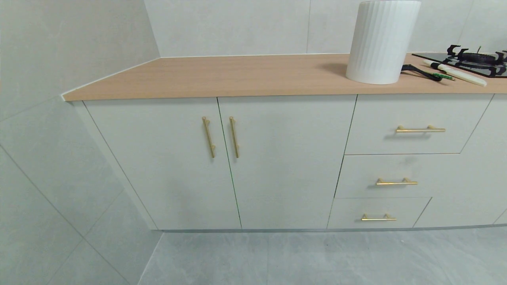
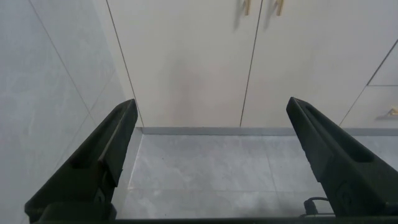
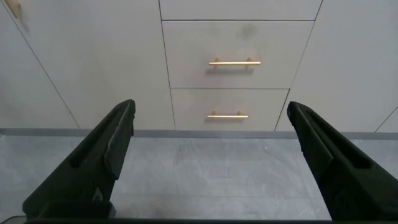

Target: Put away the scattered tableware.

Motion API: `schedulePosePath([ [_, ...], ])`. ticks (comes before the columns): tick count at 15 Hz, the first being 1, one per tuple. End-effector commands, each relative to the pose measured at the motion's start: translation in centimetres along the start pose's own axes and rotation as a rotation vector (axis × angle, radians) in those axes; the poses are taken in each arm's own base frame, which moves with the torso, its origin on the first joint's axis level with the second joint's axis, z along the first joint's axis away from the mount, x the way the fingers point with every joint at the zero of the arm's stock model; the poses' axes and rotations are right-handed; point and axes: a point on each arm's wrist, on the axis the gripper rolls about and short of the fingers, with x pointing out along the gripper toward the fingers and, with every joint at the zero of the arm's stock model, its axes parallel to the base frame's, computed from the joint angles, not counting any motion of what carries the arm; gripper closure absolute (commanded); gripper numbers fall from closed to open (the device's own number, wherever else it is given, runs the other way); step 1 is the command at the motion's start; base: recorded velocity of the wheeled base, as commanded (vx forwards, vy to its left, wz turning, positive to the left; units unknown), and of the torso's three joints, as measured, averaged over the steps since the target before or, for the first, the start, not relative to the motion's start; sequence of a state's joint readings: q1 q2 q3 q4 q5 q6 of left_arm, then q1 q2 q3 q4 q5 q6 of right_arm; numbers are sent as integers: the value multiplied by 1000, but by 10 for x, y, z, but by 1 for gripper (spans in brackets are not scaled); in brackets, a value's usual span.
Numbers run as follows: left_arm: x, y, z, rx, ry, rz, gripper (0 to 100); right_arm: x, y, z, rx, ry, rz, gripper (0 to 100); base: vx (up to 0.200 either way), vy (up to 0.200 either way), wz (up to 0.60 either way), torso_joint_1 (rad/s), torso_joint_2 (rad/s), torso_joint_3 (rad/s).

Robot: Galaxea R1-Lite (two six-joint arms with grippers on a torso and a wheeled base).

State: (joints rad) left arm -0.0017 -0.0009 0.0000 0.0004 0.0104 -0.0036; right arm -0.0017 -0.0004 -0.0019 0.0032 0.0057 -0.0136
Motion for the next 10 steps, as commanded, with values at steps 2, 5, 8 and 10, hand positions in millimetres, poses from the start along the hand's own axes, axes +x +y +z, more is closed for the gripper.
schedulePosePath([
  [2, 0, 0, 0, -1, 0, 0, 0, 0, 0, 0, 0, 1, 2, 0, 0, 0, 0, 0, 0, 0],
  [5, 0, 0, 0, -4, 0, 2, 0, 0, 0, 0, 3, 1, 2, 0, 0, -67, 0, 2, 1, 1],
  [8, 0, 0, 0, -4, 0, 2, 0, 0, 0, 0, 3, 2, 2, 0, 0, -200, 0, 1, 2, 1],
  [10, 0, 0, 0, -4, 0, 2, 0, 0, 0, 0, 4, 2, 2, 0, 0, -200, 0, 7, 2, 0],
])
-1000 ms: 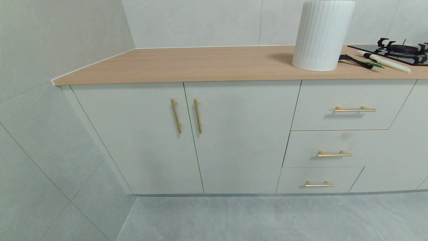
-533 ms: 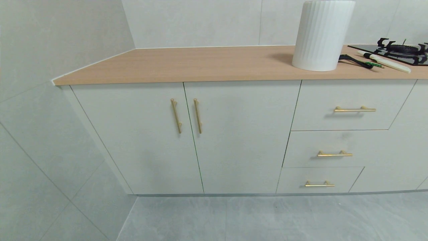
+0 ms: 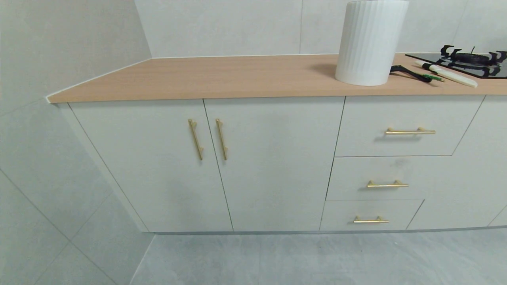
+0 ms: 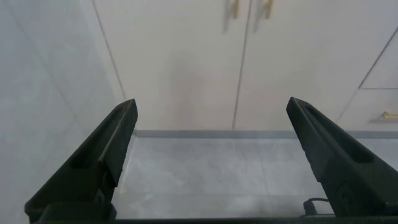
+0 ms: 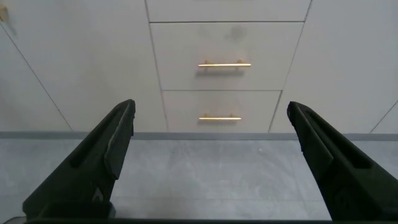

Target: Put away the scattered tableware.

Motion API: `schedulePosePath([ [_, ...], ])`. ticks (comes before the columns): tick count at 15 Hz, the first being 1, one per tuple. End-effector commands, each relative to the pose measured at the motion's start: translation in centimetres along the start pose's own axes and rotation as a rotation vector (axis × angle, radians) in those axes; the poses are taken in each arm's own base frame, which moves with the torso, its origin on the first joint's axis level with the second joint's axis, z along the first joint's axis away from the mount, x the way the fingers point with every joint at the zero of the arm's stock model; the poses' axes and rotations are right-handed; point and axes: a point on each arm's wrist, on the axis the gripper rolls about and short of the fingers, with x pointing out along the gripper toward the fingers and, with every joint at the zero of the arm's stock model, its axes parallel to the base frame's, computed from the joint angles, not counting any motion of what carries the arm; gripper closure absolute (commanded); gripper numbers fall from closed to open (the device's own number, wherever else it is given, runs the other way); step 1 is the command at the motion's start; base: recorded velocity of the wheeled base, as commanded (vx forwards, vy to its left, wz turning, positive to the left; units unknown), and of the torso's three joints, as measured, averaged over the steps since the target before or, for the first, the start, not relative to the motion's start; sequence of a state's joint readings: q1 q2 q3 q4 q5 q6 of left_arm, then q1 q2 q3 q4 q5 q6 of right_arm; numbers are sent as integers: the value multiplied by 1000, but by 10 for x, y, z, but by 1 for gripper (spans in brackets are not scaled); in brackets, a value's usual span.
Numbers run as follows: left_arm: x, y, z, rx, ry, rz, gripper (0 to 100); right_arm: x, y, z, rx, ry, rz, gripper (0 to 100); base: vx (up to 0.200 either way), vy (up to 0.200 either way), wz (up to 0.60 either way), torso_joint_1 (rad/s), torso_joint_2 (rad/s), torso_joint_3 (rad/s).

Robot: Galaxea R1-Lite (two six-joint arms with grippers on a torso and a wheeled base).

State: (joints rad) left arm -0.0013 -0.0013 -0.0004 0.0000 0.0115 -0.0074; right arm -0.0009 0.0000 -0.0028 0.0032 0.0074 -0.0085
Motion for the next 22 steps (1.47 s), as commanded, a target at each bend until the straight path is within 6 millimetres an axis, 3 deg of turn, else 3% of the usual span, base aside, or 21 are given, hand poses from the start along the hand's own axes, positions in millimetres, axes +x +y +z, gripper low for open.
schedulePosePath([
  [1, 0, 0, 0, 0, 2, 1, 0, 0, 0, 0, -1, 1, 0, 0, 0, -200, 0, 2, -2, 2],
  [7, 0, 0, 0, 0, 2, -1, 0, 0, 0, 0, 2, 1, 0, 0, 0, -200, 0, 3, 4, 2],
  [19, 0, 0, 0, 0, 2, -1, 0, 0, 0, 0, 4, 1, 0, 0, 0, 0, 0, 0, 0, 0],
  [22, 0, 0, 0, 0, 2, -1, 0, 0, 0, 0, 4, 1, 0, 0, 200, 0, 0, 1, -1, 9],
])
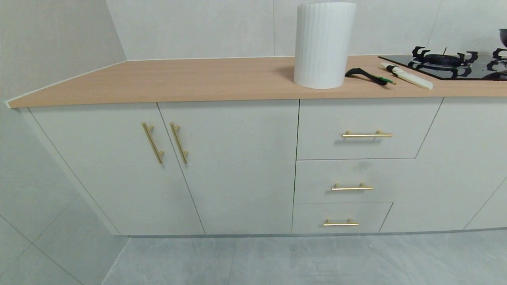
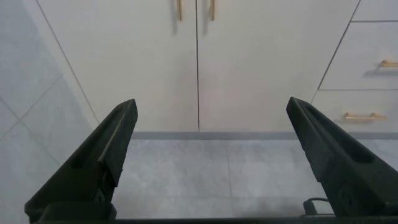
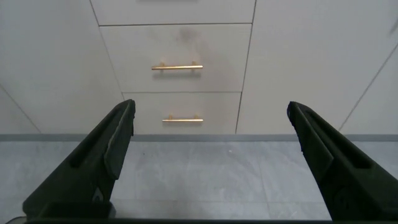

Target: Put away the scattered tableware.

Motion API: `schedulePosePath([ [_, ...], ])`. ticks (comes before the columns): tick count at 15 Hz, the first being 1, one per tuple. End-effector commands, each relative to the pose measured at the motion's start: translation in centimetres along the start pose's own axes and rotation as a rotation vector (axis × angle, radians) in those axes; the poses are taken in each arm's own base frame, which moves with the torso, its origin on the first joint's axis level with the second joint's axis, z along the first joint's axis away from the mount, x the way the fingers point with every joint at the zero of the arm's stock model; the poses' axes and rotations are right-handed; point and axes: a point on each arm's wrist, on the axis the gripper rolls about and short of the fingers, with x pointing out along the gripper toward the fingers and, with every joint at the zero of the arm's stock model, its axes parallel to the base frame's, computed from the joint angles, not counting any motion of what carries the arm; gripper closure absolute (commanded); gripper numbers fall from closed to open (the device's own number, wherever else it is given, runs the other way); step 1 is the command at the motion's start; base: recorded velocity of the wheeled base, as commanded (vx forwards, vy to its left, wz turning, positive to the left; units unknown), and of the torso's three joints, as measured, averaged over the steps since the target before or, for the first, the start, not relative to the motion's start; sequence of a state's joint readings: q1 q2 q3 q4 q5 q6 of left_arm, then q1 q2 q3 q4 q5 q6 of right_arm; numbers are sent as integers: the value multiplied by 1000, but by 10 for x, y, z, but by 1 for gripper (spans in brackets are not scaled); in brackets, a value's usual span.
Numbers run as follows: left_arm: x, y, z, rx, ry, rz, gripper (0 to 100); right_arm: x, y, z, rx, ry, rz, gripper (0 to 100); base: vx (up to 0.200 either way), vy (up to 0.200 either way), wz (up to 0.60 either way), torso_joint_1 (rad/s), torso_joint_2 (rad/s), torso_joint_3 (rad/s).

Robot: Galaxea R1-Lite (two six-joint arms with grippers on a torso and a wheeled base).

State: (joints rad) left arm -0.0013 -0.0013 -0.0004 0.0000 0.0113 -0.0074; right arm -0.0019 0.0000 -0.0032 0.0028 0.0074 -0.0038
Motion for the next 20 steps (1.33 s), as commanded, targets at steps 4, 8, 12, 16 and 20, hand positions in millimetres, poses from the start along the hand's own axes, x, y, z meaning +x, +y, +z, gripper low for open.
schedulePosePath([
  [4, 0, 0, 0, 0, 2, 1, 0, 0, 0, 0, -1, 2, 1, 0, 200, 0, 0, 4, 4, 4],
  [8, 0, 0, 0, 3, 2, -1, 0, 0, 0, 0, -2, 2, 1, 0, 50, 0, 0, 2, 1, 2],
  [12, 0, 0, 0, 3, 2, -1, 0, 0, 0, 0, -5, 2, 1, 0, 0, 0, 0, 0, 0, 0],
  [16, 0, 0, 0, 3, 2, -1, 0, 0, 0, 0, -11, 2, 4, 0, 0, 0, 0, 0, 0, 0],
  [20, 0, 0, 0, 3, 2, -1, 0, -9, 1, 33, 0, -128, 77, 0, 0, 0, 0, 0, 0, 0],
])
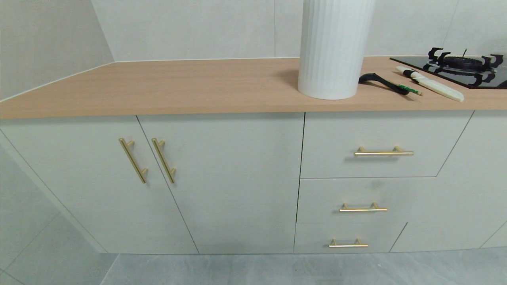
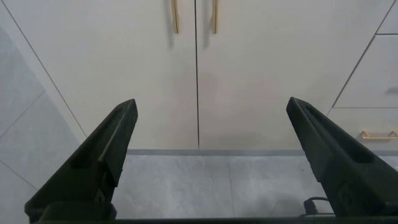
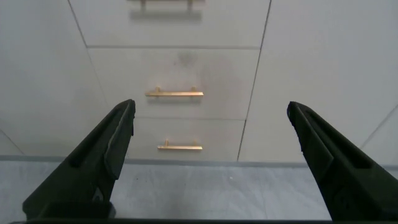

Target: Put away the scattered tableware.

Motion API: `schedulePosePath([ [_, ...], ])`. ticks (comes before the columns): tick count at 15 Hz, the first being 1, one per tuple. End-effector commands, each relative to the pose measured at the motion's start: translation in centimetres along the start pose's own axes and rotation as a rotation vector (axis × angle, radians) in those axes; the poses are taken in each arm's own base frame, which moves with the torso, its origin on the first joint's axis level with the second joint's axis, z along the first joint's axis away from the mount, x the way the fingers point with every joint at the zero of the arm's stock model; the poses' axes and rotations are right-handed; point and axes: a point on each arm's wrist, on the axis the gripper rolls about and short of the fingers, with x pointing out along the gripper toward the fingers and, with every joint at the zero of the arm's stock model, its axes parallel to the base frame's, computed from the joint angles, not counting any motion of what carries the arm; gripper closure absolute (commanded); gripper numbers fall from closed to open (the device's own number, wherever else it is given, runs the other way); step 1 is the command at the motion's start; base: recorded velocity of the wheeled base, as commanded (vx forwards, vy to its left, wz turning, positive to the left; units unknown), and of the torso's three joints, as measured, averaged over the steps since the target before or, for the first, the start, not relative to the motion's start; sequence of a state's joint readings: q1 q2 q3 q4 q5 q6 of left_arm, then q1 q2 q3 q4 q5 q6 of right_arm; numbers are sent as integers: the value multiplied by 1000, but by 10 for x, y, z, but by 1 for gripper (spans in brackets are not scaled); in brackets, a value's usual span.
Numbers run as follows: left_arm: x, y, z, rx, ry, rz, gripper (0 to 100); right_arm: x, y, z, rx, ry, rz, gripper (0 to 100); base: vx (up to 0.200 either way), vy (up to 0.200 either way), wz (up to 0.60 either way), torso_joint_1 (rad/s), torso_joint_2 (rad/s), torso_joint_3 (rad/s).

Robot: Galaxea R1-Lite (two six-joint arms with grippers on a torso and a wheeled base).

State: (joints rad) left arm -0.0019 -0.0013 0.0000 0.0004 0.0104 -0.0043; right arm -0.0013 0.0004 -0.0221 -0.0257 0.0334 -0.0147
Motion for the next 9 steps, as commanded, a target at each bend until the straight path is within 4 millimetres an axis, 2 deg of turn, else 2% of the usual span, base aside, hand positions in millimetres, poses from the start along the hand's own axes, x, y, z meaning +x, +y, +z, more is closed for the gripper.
schedulePosePath([
  [1, 0, 0, 0, 0, 1, 1, 0, -3, 2, 29, 14, -39, 96, 0, 0, 0, 0, 0, 0, 0],
  [5, 0, 0, 0, 0, 1, 1, 0, 36, 2, 42, 39, 254, 213, 0, 0, 0, 0, 0, 0, 0],
  [7, 0, 0, 0, 0, 1, 1, 0, 61, 4, 56, 42, 366, 261, 0, 0, 0, 0, 0, 0, 0],
  [9, 0, 0, 0, 0, 1, 1, 0, 95, 8, 67, 41, 490, 284, 0, 0, 0, 0, 0, 0, 0],
])
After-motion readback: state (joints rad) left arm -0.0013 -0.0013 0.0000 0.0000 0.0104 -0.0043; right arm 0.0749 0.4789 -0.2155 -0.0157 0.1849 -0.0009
